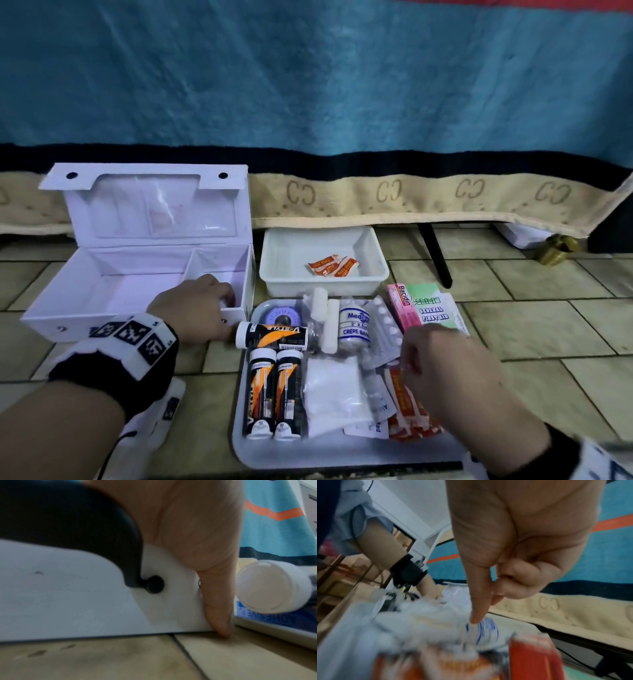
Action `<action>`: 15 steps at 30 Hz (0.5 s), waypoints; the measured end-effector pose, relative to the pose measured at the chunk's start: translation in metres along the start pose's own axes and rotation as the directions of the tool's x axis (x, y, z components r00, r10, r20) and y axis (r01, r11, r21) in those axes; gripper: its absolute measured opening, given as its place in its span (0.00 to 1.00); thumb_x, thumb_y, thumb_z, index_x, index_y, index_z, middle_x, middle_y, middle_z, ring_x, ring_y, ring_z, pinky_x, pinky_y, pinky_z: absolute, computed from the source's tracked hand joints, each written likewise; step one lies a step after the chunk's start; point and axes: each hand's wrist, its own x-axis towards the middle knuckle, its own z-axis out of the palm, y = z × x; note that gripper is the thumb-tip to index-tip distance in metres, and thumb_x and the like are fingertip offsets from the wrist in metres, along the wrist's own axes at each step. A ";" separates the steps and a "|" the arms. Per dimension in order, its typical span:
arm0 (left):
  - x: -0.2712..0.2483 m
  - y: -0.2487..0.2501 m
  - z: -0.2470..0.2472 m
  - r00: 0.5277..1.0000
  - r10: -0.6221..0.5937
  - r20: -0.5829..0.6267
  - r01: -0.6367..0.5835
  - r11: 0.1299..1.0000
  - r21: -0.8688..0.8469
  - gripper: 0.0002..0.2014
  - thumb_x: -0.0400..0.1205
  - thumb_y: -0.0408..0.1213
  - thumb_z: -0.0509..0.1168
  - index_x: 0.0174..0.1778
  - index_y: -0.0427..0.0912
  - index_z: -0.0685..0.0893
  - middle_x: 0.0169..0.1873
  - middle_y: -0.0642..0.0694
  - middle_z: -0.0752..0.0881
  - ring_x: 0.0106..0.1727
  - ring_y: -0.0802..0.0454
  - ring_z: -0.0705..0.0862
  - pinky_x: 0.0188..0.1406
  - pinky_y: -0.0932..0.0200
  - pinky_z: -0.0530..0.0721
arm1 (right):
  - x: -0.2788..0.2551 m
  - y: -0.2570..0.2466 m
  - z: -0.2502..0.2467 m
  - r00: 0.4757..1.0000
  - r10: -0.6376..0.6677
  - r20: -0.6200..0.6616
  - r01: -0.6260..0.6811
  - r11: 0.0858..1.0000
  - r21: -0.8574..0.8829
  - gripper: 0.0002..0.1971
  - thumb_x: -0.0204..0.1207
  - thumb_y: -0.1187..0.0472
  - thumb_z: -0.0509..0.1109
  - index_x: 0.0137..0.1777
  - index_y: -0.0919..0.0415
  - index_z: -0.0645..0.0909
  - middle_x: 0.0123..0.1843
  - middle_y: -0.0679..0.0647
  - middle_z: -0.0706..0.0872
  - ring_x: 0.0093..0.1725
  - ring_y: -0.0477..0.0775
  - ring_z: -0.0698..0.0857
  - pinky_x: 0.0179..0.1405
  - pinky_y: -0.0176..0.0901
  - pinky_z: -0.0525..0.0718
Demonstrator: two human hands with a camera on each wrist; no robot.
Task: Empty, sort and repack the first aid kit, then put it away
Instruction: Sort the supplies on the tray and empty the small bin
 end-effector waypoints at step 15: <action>-0.001 -0.002 0.000 1.000 0.023 0.002 -0.023 0.999 -0.028 0.23 0.73 0.58 0.67 0.62 0.56 0.75 0.62 0.52 0.74 0.63 0.50 0.75 0.55 0.53 0.76 | 0.192 -0.055 -0.017 0.802 -0.424 0.420 0.559 0.782 -0.277 0.19 0.80 0.64 0.63 0.71 0.57 0.74 0.69 0.55 0.79 0.65 0.57 0.80 0.44 0.31 0.75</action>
